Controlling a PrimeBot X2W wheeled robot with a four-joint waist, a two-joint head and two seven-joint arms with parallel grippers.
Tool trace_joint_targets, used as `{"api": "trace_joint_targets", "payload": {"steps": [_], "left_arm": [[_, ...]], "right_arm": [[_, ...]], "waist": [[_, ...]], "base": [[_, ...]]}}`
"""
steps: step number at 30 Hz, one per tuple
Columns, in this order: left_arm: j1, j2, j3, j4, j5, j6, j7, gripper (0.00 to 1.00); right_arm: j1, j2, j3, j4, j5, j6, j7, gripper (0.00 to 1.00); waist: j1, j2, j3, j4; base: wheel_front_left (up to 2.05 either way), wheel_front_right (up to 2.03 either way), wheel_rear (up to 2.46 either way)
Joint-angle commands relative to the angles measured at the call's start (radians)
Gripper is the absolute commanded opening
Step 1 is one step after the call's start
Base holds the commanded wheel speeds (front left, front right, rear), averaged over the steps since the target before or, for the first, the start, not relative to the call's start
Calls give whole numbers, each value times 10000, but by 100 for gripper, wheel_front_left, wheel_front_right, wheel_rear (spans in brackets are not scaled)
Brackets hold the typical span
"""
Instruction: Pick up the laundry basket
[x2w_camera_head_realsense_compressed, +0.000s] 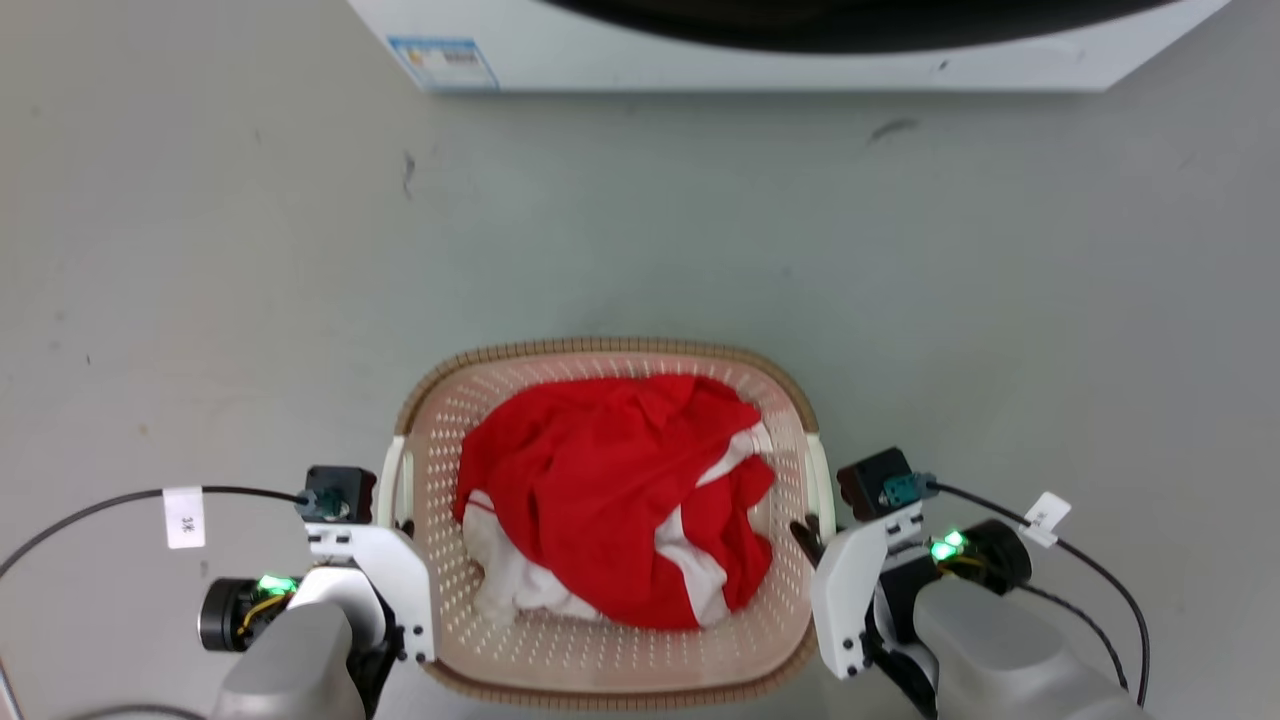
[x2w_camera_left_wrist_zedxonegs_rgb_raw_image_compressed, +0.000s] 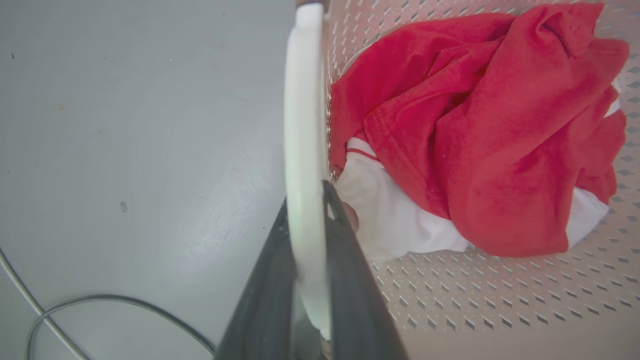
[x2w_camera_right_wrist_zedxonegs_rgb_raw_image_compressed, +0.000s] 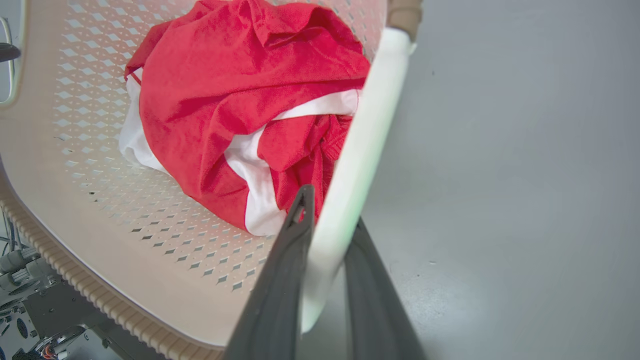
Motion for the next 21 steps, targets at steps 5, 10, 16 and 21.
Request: {"api": "trace_joint_targets", "payload": {"steps": [5,10,16,21], "left_arm": [[643,-137,-827,-520,-780,-41,838,0],[978,21,-1496,-929,-1493,-41,1521,0],[1331,242,-2474,-1407,-2475,-41,2635,0],[1485,349,-3234,-1795,-3148,-54,3467,0]], "right_arm": [[544,221,371,-76,338,33,480,0],[893,225,620,-23,623,35,1044,0],[1241,95,962,-97,909,41,1873,0],[1457,-124,1132,-224,1133,41,2579,0]], "waist": [[1,0,-1569,-238],[1,0,-2418,-350],[1,0,-3584,-558],[1,0,-4324,-665]], "base": [[0,0,0],[0,0,0],[0,0,0],[0,0,0]]}}
